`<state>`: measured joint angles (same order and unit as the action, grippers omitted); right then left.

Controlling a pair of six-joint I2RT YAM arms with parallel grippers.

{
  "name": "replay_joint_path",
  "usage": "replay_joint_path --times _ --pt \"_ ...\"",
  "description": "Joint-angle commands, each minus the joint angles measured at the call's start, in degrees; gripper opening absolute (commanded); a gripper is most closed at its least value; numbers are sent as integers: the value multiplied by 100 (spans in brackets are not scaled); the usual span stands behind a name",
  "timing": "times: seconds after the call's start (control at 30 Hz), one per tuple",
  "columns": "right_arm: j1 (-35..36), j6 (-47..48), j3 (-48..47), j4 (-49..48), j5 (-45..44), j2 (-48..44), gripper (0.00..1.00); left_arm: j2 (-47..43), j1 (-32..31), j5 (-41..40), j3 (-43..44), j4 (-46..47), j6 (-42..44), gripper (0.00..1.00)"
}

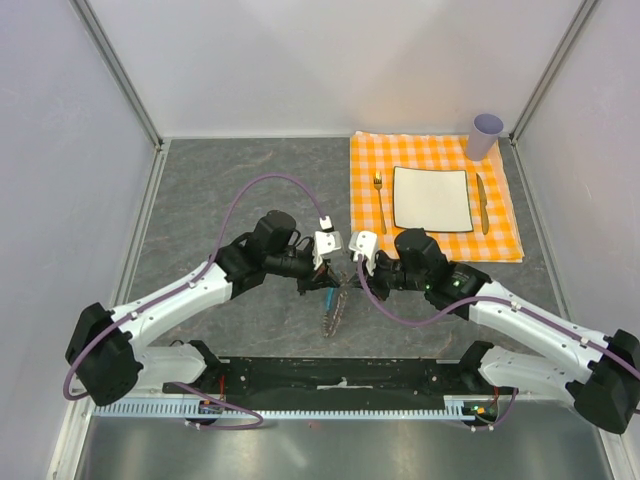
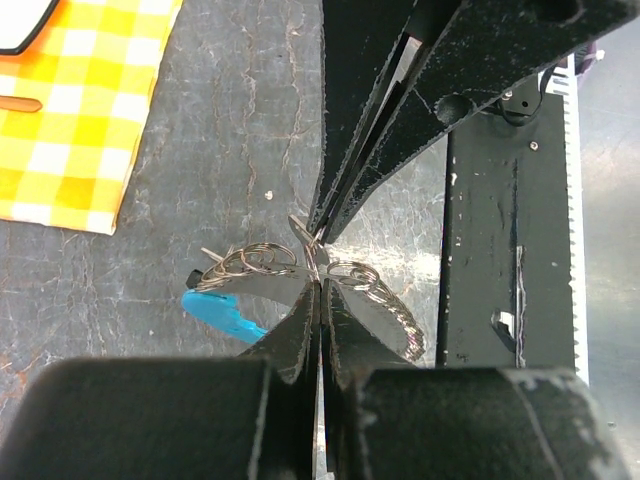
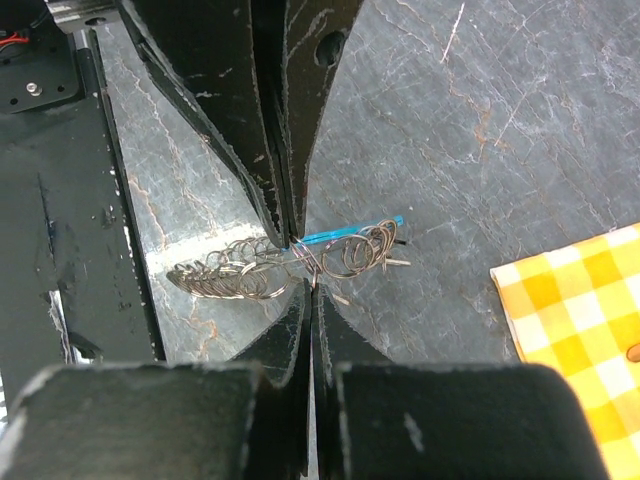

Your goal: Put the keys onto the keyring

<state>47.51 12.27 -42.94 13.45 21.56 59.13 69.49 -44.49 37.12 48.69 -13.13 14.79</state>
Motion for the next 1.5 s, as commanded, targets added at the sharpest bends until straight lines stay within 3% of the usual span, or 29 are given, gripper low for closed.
replay_joint_path --times 0.0,1.13,1.47 --pt "31 91 -13 -554 340 -218 0 108 -86 339 194 73 -28 2" --pt "31 74 13 -800 472 -297 0 653 -358 436 493 -419 24 2" --pt "31 21 207 -1020 445 -596 0 21 -350 216 115 108 -125 2"
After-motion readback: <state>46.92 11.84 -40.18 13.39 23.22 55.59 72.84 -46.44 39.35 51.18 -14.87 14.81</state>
